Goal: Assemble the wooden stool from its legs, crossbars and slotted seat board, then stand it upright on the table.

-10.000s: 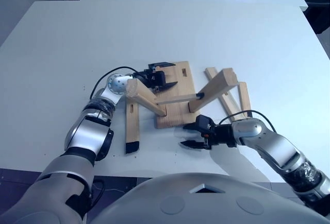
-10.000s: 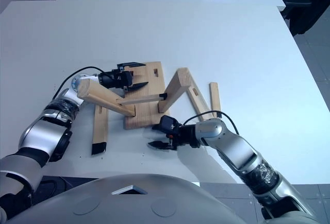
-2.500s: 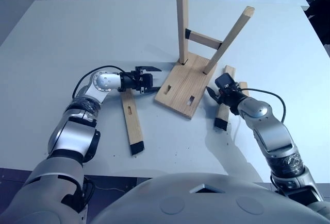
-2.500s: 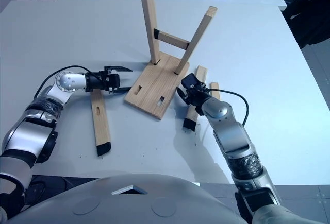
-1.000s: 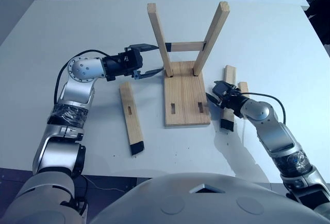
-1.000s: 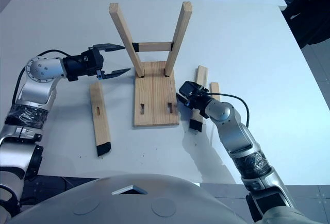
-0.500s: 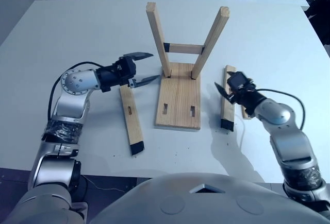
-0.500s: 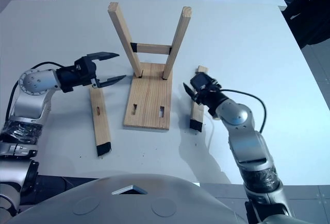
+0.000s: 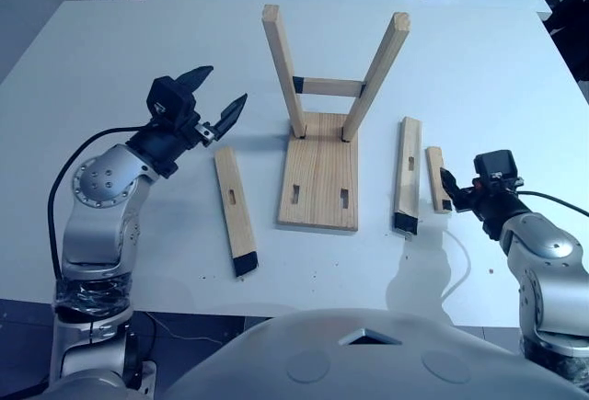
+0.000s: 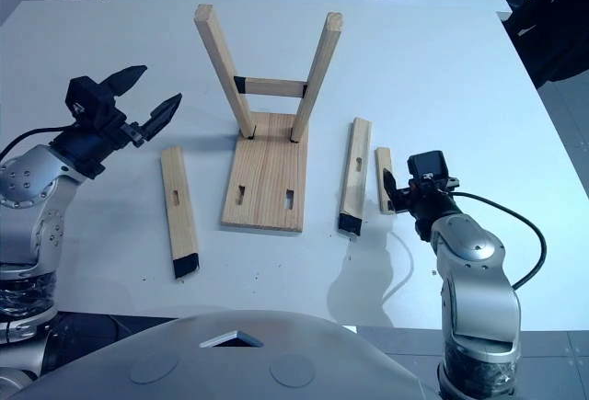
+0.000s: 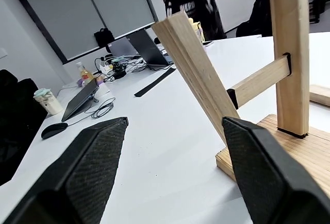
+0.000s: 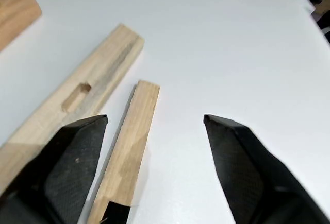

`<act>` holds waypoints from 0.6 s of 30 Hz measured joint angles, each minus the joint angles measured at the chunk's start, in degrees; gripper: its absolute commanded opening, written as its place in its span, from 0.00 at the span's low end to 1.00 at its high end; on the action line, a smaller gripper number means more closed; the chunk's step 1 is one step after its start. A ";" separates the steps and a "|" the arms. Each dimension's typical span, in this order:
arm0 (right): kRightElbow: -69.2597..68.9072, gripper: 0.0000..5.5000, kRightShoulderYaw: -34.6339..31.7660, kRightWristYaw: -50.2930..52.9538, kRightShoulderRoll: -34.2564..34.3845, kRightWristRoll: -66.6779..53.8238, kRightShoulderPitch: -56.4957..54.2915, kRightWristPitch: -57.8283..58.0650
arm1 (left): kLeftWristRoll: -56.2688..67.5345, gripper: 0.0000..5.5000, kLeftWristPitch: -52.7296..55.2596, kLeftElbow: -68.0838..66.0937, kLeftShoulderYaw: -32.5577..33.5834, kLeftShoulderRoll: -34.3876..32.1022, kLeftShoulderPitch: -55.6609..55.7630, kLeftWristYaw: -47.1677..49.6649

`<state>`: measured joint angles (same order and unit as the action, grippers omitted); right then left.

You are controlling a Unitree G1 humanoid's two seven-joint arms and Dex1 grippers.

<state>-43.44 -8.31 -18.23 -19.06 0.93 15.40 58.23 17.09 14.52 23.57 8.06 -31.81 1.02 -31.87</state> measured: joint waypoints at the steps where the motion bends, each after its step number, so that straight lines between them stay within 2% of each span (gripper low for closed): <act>1: 1.73 0.62 0.11 0.00 0.03 -0.30 0.01 -0.73 | -0.08 0.62 0.10 0.00 -0.49 0.38 0.24 0.50; 9: 6.27 0.62 1.47 1.00 1.32 -1.28 1.51 -3.75 | -1.37 0.62 0.13 1.48 -4.74 2.12 0.86 0.78; 18: 5.41 0.62 3.37 5.62 3.39 -0.58 6.99 -6.21 | -1.15 0.62 2.46 1.70 -4.99 1.84 3.60 0.51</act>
<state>-38.03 -4.94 -12.61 -15.67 0.35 22.40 52.02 15.94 16.98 25.27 3.07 -29.96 4.62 -31.35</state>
